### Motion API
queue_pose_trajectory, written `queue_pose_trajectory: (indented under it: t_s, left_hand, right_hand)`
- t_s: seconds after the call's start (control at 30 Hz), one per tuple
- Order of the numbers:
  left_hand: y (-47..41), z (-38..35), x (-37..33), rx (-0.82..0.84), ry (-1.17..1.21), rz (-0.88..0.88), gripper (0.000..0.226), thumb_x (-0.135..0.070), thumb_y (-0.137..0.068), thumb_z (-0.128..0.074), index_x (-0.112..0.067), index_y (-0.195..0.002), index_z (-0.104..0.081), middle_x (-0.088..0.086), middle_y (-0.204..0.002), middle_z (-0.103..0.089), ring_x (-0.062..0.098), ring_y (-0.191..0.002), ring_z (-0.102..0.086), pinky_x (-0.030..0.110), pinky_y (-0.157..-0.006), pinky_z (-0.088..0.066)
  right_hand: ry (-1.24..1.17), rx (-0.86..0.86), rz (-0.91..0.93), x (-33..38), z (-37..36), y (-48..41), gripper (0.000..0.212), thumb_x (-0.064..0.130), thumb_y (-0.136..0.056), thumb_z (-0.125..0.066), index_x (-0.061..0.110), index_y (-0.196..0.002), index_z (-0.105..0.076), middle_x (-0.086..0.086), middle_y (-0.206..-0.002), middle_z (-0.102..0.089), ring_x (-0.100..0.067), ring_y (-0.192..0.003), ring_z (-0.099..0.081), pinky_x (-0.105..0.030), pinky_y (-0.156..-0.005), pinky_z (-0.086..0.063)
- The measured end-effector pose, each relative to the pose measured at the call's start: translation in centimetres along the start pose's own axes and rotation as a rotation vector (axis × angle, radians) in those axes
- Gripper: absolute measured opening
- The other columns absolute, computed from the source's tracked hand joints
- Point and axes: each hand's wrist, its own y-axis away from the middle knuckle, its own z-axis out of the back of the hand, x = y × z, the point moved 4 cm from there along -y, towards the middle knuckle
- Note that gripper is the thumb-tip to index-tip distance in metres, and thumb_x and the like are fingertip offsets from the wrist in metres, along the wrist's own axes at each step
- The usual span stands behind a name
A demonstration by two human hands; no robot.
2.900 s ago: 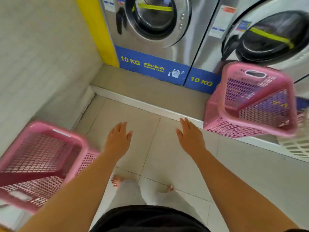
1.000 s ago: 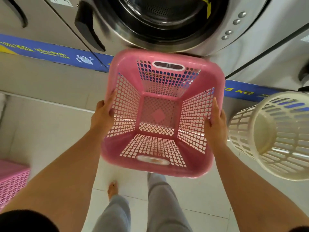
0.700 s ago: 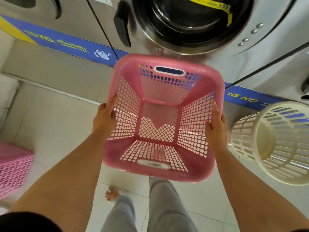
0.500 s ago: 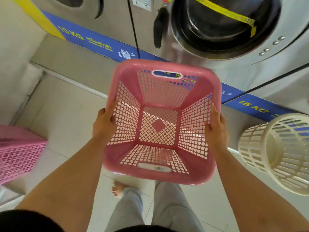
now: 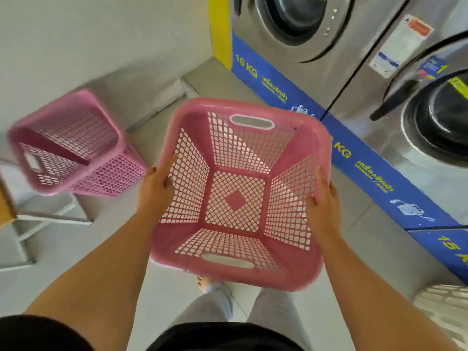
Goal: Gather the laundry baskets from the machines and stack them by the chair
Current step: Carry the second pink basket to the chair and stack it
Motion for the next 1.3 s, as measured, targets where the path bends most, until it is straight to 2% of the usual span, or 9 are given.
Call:
queue_pose_trajectory:
  t_s: [0.07, 0.17, 0.3, 0.53, 0.63, 0.73, 0.9, 1.07, 1.3]
  left_hand:
    - [0.3, 2.9, 3.2, -0.065, 0.019, 0.078, 0.055, -0.009, -0.093, -0.048, -0.038, -0.139, -0.048, 0.013, -0.101, -0.054, 0.022, -0.070, -0.053, 0.026, -0.057, -0.042]
    - [1.3, 6.8, 8.1, -0.164, 0.039, 0.165, 0.052, -0.011, -0.093, -0.048, -0.037, -0.137, -0.050, 0.015, -0.101, -0.059, 0.027, -0.073, -0.059, 0.033, -0.060, -0.048]
    - [3.0, 12.1, 13.7, -0.316, 0.041, 0.238, 0.050, -0.009, -0.093, -0.048, -0.035, -0.136, -0.052, 0.014, -0.105, -0.061, 0.025, -0.081, -0.057, 0.031, -0.065, -0.042]
    - [4.7, 21.7, 21.1, -0.531, 0.045, 0.364, 0.049, -0.011, -0.093, -0.044, -0.036, -0.135, -0.053, 0.017, -0.110, -0.060, 0.038, -0.089, -0.061, 0.040, -0.068, -0.048]
    - [5.1, 25.4, 23.2, -0.676, 0.055, 0.375, 0.051, -0.011, -0.092, -0.045, -0.037, -0.135, -0.053, 0.017, -0.109, -0.060, 0.037, -0.091, -0.060, 0.036, -0.067, -0.043]
    - [5.0, 28.1, 25.0, -0.788, 0.052, 0.436, 0.048, -0.017, -0.094, -0.044, -0.040, -0.136, -0.050, 0.016, -0.113, -0.059, 0.037, -0.094, -0.058, 0.036, -0.069, -0.042]
    - [3.6, 30.6, 27.8, -0.943, 0.026, 0.473, 0.046, -0.019, -0.096, -0.042, -0.036, -0.138, -0.048, 0.017, -0.115, -0.055, 0.036, -0.096, -0.057, 0.038, -0.070, -0.044]
    - [-1.8, 31.6, 31.8, -0.969, -0.026, 0.491, 0.046, -0.020, -0.096, -0.038, -0.035, -0.140, -0.045, 0.018, -0.115, -0.054, 0.035, -0.099, -0.055, 0.044, -0.072, -0.048]
    - [-14.1, 33.1, 38.1, -0.795, -0.030, 0.586, 0.048, -0.018, -0.095, -0.040, -0.036, -0.140, -0.043, 0.018, -0.117, -0.053, 0.037, -0.098, -0.055, 0.046, -0.069, -0.050]
  right_hand:
    - [-0.023, 0.036, 0.048, 3.4, -2.3, 0.2, 0.072, 0.004, -0.088, -0.051, 0.035, -0.149, -0.029, -0.012, -0.146, -0.038, -0.033, -0.124, -0.049, -0.039, -0.097, -0.043]
    - [-0.052, 0.089, 0.135, 8.7, -5.7, 0.7, 0.073, 0.004, -0.088, -0.051, 0.039, -0.148, -0.028, -0.011, -0.146, -0.038, -0.030, -0.126, -0.048, -0.037, -0.100, -0.040]
    - [-0.017, 0.143, 0.262, 16.3, -9.6, 1.7, 0.072, 0.007, -0.089, -0.050, 0.042, -0.148, -0.027, -0.009, -0.146, -0.039, -0.031, -0.125, -0.050, -0.041, -0.099, -0.043]
    - [-0.088, 0.166, 0.511, 29.9, -15.3, 3.3, 0.071, 0.003, -0.087, -0.053, 0.032, -0.148, -0.032, -0.009, -0.145, -0.043, -0.028, -0.126, -0.049, -0.036, -0.096, -0.042]
    - [-0.145, 0.172, 0.633, 35.5, -17.0, 3.7, 0.070, 0.002, -0.087, -0.052, 0.030, -0.148, -0.033, -0.005, -0.148, -0.042, -0.020, -0.127, -0.047, -0.023, -0.095, -0.036]
    - [-0.163, 0.162, 0.703, 40.6, -18.4, 4.2, 0.068, 0.002, -0.090, -0.051, 0.030, -0.149, -0.031, -0.003, -0.152, -0.037, -0.009, -0.124, -0.042, -0.006, -0.083, -0.025]
    - [-0.255, 0.170, 0.743, 46.6, -22.0, 4.0, 0.067, 0.002, -0.092, -0.048, 0.033, -0.149, -0.030, -0.007, -0.155, -0.031, -0.006, -0.123, -0.035, 0.013, -0.075, -0.023]
    - [-0.257, 0.182, 0.779, 51.8, -28.1, 1.0, 0.067, 0.007, -0.094, -0.048, 0.040, -0.149, -0.026, 0.000, -0.157, -0.028, -0.011, -0.130, -0.043, -0.017, -0.086, -0.038]
    - [-0.134, 0.285, 0.704, 58.6, -38.5, -6.4, 0.066, 0.010, -0.096, -0.049, 0.042, -0.149, -0.024, 0.001, -0.157, -0.028, -0.010, -0.125, -0.044, -0.018, -0.083, -0.036]
